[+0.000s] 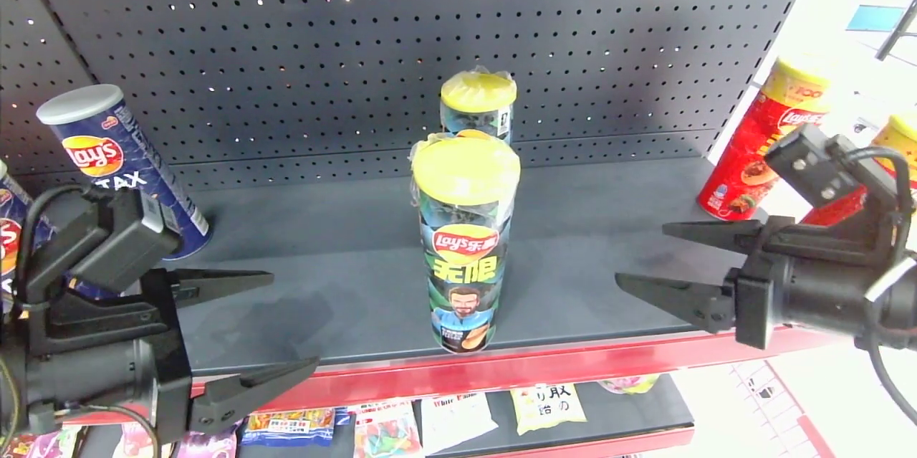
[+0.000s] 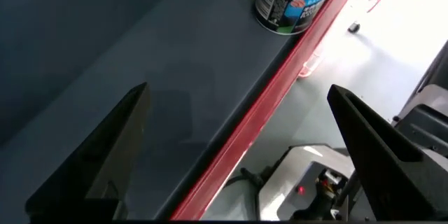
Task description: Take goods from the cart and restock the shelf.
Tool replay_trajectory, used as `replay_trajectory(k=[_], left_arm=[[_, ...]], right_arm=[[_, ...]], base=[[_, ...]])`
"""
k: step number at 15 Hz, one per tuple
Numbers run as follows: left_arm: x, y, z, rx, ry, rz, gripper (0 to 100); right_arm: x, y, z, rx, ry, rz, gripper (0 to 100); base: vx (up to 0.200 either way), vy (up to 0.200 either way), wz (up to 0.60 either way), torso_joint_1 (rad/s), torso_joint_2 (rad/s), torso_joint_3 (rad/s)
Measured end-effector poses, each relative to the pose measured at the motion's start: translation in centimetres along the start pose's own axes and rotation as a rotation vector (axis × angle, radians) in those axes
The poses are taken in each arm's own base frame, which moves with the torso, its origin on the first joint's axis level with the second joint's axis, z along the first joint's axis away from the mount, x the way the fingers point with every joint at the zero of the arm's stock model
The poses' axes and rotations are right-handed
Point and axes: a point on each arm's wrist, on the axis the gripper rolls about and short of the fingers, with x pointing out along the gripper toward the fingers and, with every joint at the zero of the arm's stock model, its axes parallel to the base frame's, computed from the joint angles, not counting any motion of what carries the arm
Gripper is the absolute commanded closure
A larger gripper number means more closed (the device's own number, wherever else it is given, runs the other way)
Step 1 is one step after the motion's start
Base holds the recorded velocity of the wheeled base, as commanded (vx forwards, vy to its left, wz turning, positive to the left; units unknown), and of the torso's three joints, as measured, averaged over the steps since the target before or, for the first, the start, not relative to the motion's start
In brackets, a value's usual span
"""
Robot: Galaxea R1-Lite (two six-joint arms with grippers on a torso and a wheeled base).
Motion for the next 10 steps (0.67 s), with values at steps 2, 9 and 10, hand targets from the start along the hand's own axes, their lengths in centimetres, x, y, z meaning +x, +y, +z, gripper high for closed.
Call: replay_trajectory(k=[2, 9, 10], left_arm=[[1.4, 0.2, 0.0, -0.001, 0.037, -0.025, 0], [5.9, 0.8, 0.7, 0.043, 0.126, -0.066, 0], [6.5, 1.0, 0.9, 0.056, 0.131, -0.051, 0]], right_arm=[[-2.0, 0.5, -0.6, -0.006, -0.028, -0.005, 0], [-4.8, 0.5, -0.8, 0.003, -0.1, -0.046, 0], [-4.9, 0.5, -0.7, 0.003, -0.104, -0.05, 0]], base=[[0.0, 0.0, 0.0, 0.0, 0.0, 0.0], [0.0, 0.0, 0.0, 0.0, 0.0, 0.0], [0.0, 0.0, 0.0, 0.0, 0.0, 0.0]])
